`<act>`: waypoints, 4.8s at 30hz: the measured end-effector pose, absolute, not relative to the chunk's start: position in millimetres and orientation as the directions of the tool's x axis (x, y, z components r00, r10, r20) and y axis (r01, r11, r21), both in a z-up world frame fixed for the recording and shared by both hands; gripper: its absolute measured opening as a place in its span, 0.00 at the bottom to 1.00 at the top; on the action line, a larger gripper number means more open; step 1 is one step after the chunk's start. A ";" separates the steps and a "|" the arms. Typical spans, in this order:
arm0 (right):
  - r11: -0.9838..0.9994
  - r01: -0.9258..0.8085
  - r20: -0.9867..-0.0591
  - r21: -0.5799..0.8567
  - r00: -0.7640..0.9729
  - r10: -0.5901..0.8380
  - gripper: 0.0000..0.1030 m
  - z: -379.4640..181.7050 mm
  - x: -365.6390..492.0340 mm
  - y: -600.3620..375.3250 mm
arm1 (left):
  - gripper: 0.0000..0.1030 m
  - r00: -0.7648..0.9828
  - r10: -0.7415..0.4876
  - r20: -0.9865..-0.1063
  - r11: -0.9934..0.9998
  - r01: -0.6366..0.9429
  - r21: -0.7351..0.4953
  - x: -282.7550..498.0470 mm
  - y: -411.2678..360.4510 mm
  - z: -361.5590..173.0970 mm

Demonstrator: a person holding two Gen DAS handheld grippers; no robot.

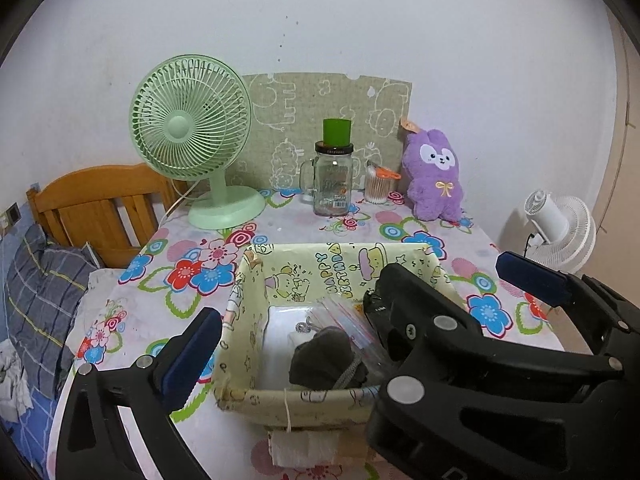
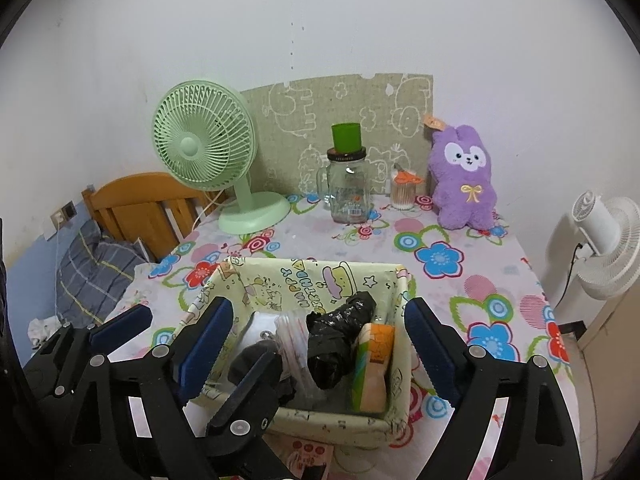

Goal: Organize soft objects
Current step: 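Open the left tool to drop the hat while the right tool releases the black bag, then withdraw both tools up from the fabric box, then move both tools down toward the cloth roll and pink wipes pack beside the box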

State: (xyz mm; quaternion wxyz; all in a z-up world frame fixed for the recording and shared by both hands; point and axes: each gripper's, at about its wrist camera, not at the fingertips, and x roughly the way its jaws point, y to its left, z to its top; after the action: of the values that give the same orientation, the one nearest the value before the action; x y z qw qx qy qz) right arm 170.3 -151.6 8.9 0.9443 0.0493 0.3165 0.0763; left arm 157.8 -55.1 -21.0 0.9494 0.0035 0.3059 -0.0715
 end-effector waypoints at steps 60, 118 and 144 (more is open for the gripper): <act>0.990 -0.051 -0.595 0.129 0.795 0.118 1.00 -21.5 58.1 -159.0 | 1.00 0.795 -0.146 -0.589 0.987 0.154 -0.036 59.6 -58.4 -56.6; 0.984 0.026 -0.754 0.175 0.646 0.117 1.00 -105.4 127.7 -167.5 | 0.82 0.652 -0.085 -0.754 0.993 0.116 -0.011 138.6 -56.7 -132.8; 0.985 -0.021 -0.745 0.171 0.652 0.143 1.00 -97.7 116.3 -141.9 | 0.66 0.679 -0.085 -0.729 0.995 0.094 -0.028 116.8 -33.9 -121.2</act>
State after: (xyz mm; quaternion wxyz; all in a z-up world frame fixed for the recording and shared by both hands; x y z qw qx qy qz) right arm 116.3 -141.9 -97.7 0.9057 0.0737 0.4149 0.0453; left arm 116.8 -33.9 -121.2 0.9162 0.0058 0.3977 -0.0488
